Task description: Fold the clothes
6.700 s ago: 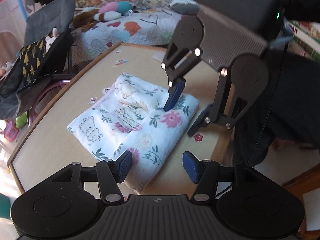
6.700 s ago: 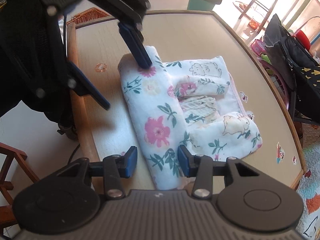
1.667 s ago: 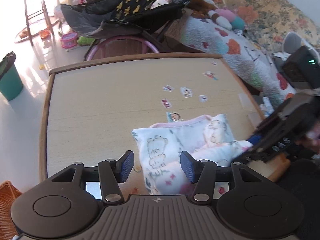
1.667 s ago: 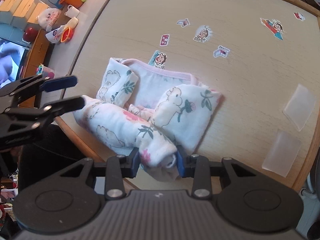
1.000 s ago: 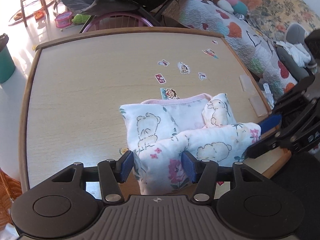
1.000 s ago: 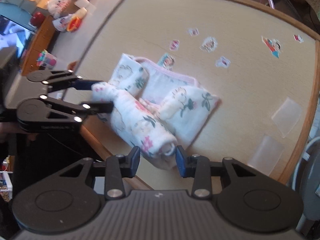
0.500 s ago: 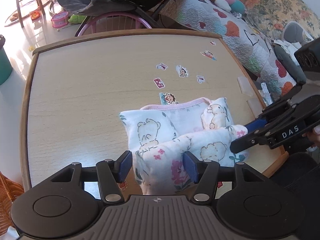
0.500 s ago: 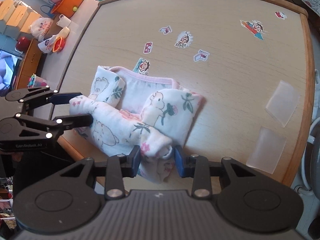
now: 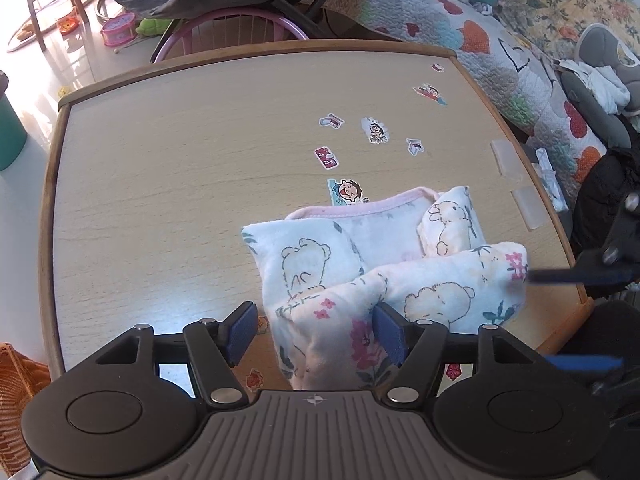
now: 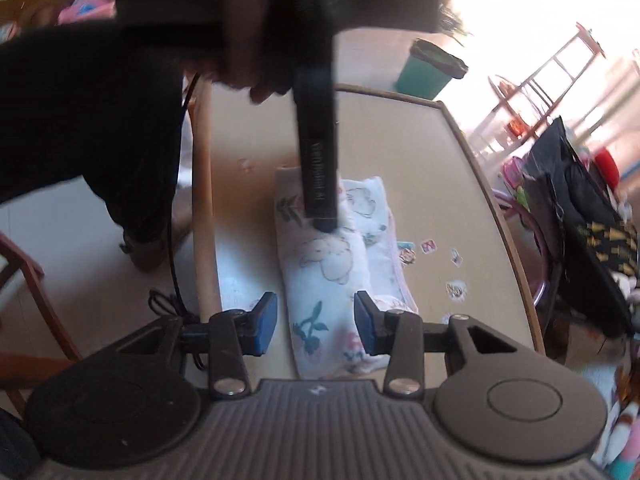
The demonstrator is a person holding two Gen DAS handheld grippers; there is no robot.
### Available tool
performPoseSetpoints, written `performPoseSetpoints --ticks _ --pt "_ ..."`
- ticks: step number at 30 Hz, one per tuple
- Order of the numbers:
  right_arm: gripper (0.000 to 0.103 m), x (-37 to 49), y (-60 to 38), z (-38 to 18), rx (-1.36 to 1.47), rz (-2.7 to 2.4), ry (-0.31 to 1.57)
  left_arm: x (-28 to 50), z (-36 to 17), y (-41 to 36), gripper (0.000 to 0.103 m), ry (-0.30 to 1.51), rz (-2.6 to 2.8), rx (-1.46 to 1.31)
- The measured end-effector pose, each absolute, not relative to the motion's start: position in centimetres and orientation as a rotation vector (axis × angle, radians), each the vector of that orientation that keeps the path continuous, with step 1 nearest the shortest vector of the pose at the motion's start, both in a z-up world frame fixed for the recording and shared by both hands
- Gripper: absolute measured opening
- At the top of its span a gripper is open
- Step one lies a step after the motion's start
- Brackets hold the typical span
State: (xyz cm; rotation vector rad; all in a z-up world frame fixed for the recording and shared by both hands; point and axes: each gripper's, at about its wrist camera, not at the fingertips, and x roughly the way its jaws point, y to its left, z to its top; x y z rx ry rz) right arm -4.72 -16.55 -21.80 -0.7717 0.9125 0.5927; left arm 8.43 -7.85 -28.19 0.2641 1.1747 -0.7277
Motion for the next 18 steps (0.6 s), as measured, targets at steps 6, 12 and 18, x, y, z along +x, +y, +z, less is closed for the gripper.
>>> performPoseSetpoints --ticks 6,12,18 --pt "0.048 -3.9 -15.9 -25.0 -0.815 0.568 0.923 8.6 -28.4 -7.1 0.069 1.176 -0.738 0.22" --pt "0.051 -3.4 -17.0 -26.1 -0.717 0.549 0.955 7.2 -26.8 -5.5 0.068 1.036 -0.844 0.202" --pt "0.051 -3.0 -17.6 -26.3 -0.685 0.575 0.971 3.8 -24.2 -5.0 0.068 0.712 -1.127 0.4"
